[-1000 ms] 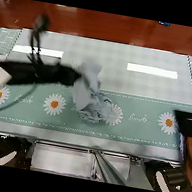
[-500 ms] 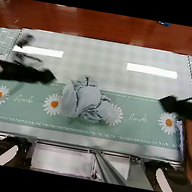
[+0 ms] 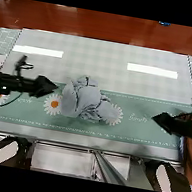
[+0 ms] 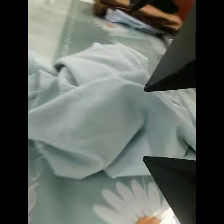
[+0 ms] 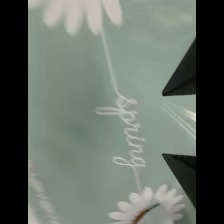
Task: Fold the shirts.
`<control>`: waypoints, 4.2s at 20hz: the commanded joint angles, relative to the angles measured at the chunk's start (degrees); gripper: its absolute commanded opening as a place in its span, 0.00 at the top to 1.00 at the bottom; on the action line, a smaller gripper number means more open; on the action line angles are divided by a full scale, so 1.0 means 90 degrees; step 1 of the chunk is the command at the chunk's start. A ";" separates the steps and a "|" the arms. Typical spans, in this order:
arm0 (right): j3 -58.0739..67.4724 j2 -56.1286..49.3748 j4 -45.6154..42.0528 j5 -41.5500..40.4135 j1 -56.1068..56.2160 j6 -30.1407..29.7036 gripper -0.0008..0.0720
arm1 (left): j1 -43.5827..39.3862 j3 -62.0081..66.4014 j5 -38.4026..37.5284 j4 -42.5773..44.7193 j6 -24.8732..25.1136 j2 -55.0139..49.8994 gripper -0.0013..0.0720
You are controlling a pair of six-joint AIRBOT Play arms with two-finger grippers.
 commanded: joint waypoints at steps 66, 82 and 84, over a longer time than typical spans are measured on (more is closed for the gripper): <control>0.6664 0.0940 -0.2497 0.3271 0.3364 0.0928 0.95 | 0.1445 0.4269 -0.1588 0.0500 -0.0857 0.4522 0.96; 0.4726 -0.3878 -0.0437 -0.1226 0.1749 -0.0034 0.95 | -0.0639 0.3784 0.1727 0.0107 0.0466 -0.2455 0.95; 0.4726 -0.4435 0.0262 -0.1712 0.1651 -0.0240 0.95 | -0.0680 0.4517 0.1297 -0.0177 0.0442 -0.3325 0.86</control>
